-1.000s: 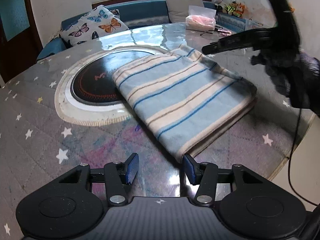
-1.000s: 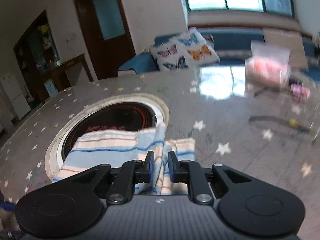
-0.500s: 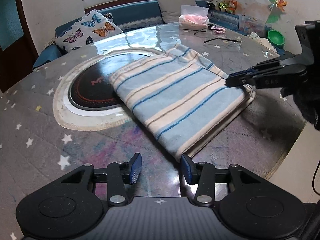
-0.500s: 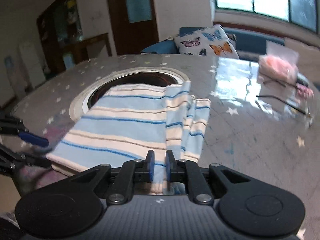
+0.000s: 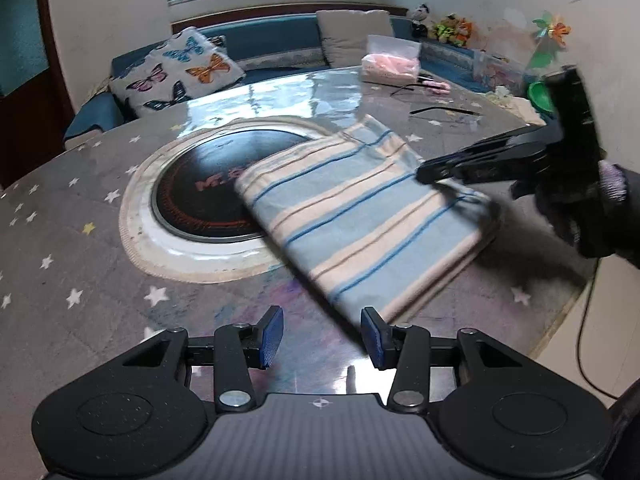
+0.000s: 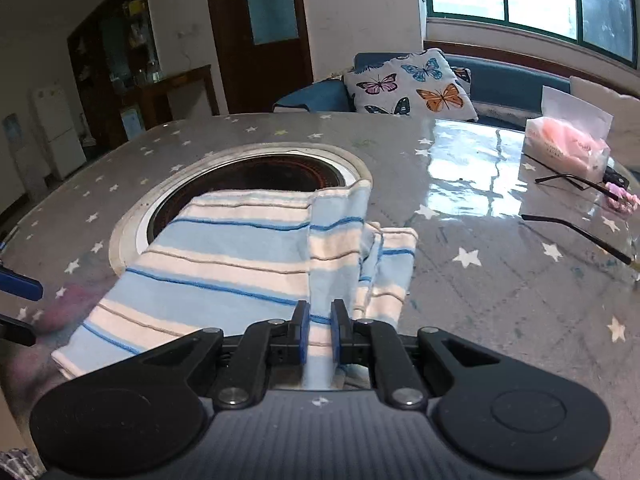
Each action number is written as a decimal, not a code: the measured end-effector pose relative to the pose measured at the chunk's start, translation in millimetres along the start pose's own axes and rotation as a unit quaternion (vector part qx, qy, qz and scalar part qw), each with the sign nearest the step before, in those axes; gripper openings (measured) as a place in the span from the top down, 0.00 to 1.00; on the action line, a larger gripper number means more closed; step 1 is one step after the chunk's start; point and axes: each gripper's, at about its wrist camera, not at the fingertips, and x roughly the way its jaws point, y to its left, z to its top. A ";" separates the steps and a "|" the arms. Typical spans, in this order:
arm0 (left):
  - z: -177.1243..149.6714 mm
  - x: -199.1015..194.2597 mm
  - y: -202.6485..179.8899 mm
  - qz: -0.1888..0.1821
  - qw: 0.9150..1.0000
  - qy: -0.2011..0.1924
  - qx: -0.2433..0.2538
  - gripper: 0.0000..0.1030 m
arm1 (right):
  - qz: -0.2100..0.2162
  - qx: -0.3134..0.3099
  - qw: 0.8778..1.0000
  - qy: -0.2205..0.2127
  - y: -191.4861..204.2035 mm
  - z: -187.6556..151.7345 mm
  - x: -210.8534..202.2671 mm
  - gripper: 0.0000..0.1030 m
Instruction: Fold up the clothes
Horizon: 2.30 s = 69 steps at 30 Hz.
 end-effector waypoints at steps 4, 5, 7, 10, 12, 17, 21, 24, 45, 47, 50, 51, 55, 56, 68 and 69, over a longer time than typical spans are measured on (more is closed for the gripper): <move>19.7 11.6 9.3 0.000 1.000 -0.017 -0.025 0.57 | 0.003 -0.007 1.000 -0.019 2.5 16.8 3.9 0.90; 26.1 15.9 10.3 -0.001 0.999 -0.023 -0.030 0.57 | 0.005 -0.008 1.000 -0.025 3.2 21.8 6.4 0.90; 39.8 25.9 11.0 -0.002 0.999 -0.034 -0.033 0.60 | 0.010 -0.011 0.999 -0.036 4.7 31.7 11.6 0.89; 58.0 43.4 12.8 -0.005 0.999 -0.042 -0.033 0.61 | 0.006 -0.006 1.000 -0.026 2.8 38.8 30.6 0.89; 69.4 58.2 16.0 -0.004 0.998 -0.044 -0.035 0.63 | -0.006 -0.001 1.000 -0.014 -3.0 37.8 44.2 0.91; 88.8 92.0 31.1 -0.006 0.998 -0.037 -0.058 0.66 | -0.003 0.017 1.000 -0.010 -10.9 34.4 48.1 0.94; 93.8 112.9 41.0 0.012 0.998 -0.029 -0.061 0.67 | -0.001 0.014 1.000 -0.003 -12.9 32.0 52.4 0.94; 91.8 128.1 50.7 0.039 0.997 -0.008 -0.065 0.70 | 0.003 0.017 1.000 -0.004 -15.1 31.4 53.8 0.95; 120.7 147.1 24.7 -0.015 0.998 -0.026 -0.060 0.71 | 0.003 0.004 1.000 -0.007 -10.9 36.1 44.6 0.89; 120.1 138.6 26.3 -0.021 0.997 -0.031 -0.062 0.71 | 0.006 -0.007 1.000 -0.012 -4.1 36.2 35.2 0.87; 121.0 128.7 21.3 -0.027 0.997 -0.039 -0.053 0.71 | 0.027 -0.032 0.999 -0.016 14.2 30.6 18.4 0.84; 121.6 126.5 18.7 -0.028 0.998 -0.040 -0.049 0.71 | 0.034 -0.041 0.998 -0.018 20.4 28.5 12.8 0.83; 122.0 122.9 7.7 -0.038 0.998 -0.042 -0.039 0.71 | 0.084 -0.082 0.993 -0.005 54.2 13.9 -3.4 0.83; 121.9 122.7 5.0 -0.043 0.998 -0.040 -0.036 0.71 | 0.098 -0.094 0.991 -0.002 64.4 9.6 -4.9 0.83; 114.5 140.6 -15.1 -0.050 0.999 -0.012 -0.007 0.71 | 0.137 -0.206 0.969 0.000 143.0 -36.4 -6.0 0.78; 113.8 140.9 -14.8 -0.050 0.999 -0.012 -0.009 0.71 | 0.137 -0.203 0.970 -0.002 142.4 -37.3 -9.2 0.78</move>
